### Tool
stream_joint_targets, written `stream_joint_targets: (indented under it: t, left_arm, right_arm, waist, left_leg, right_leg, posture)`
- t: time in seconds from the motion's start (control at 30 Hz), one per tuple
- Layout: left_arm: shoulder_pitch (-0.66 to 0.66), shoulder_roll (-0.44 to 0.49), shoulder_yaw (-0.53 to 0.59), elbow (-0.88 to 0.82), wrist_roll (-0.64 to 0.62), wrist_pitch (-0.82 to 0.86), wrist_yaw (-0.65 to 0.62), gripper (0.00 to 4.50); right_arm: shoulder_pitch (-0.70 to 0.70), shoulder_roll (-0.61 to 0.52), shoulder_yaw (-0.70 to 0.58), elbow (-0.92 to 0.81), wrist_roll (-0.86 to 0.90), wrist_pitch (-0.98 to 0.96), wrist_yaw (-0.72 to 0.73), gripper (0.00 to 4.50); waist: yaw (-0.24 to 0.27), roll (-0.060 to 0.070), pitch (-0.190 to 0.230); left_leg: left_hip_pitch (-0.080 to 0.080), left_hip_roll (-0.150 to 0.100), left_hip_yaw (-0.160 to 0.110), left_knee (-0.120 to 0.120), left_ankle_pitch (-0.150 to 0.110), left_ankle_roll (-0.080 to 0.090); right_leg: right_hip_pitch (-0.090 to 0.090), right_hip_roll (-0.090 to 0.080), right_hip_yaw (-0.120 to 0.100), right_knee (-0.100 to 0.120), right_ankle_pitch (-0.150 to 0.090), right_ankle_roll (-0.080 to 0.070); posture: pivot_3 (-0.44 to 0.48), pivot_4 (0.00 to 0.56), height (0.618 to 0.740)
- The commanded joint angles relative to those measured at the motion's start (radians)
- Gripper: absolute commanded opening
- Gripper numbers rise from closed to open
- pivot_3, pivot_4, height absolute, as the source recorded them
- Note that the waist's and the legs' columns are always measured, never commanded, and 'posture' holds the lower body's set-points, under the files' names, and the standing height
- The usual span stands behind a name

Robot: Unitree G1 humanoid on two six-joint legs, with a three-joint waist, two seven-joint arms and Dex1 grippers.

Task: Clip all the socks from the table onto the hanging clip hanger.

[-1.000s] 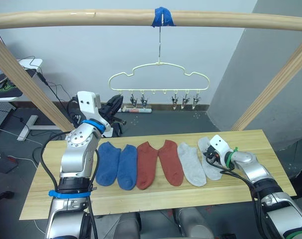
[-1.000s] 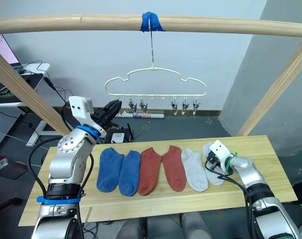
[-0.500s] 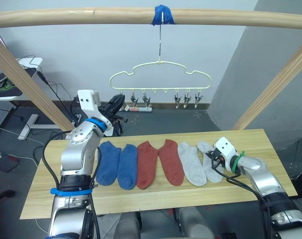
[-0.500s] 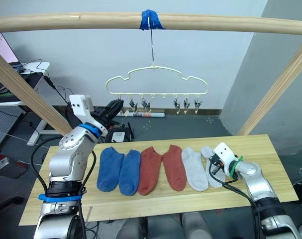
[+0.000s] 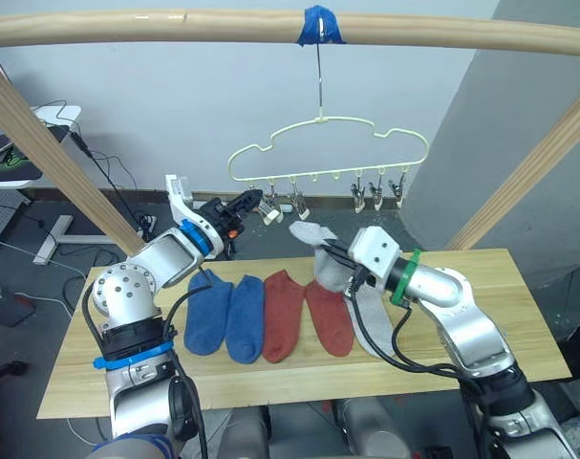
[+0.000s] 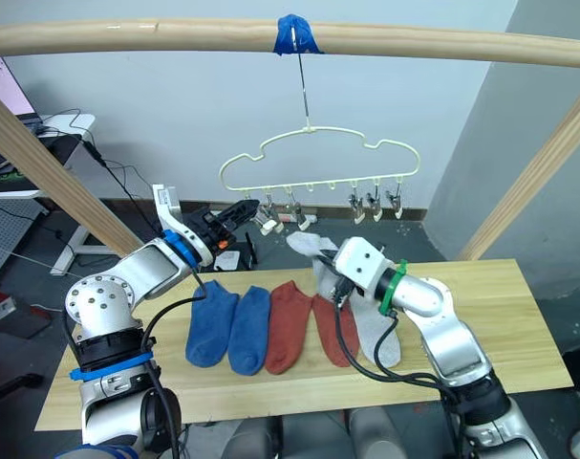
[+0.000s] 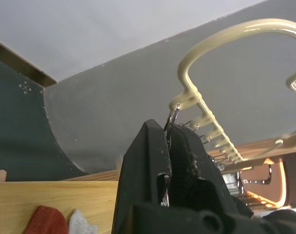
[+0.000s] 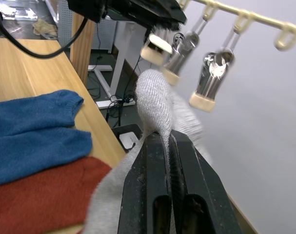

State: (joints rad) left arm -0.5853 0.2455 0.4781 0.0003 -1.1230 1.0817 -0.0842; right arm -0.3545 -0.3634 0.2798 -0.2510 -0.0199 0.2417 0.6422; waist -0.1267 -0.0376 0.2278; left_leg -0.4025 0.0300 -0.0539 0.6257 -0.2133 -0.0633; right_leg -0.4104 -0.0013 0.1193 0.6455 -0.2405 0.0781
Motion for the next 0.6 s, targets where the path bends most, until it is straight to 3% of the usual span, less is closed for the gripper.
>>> stream_joint_targets:
  t: [0.03,0.6]
  left_arm:
    - [-0.009,-0.004,0.009,-0.042,-0.055,0.008,0.032,0.00]
    - [0.019,0.006,-0.012,-0.072,-0.108,-0.019,0.078,0.00]
  right_arm:
    - [-0.073,0.049,0.015,0.043,-0.018,-0.048,-0.032,0.07]
    - [-0.147,0.133,0.065,0.107,-0.044,-0.100,-0.033,0.07]
  waist:
    - [0.001,0.000,0.000]
    - [0.019,0.000,0.000]
  left_leg:
    - [0.000,0.000,0.000,0.000,0.000,0.000]
    - [-0.001,0.000,0.000,0.001,0.000,-0.001]
  right_leg:
    - [0.000,0.000,0.000,0.000,0.000,0.000]
    - [-0.001,0.000,0.000,0.001,0.000,0.000]
  posture:
    - [-0.064,0.193,0.740]
    - [-0.049,0.184,0.740]
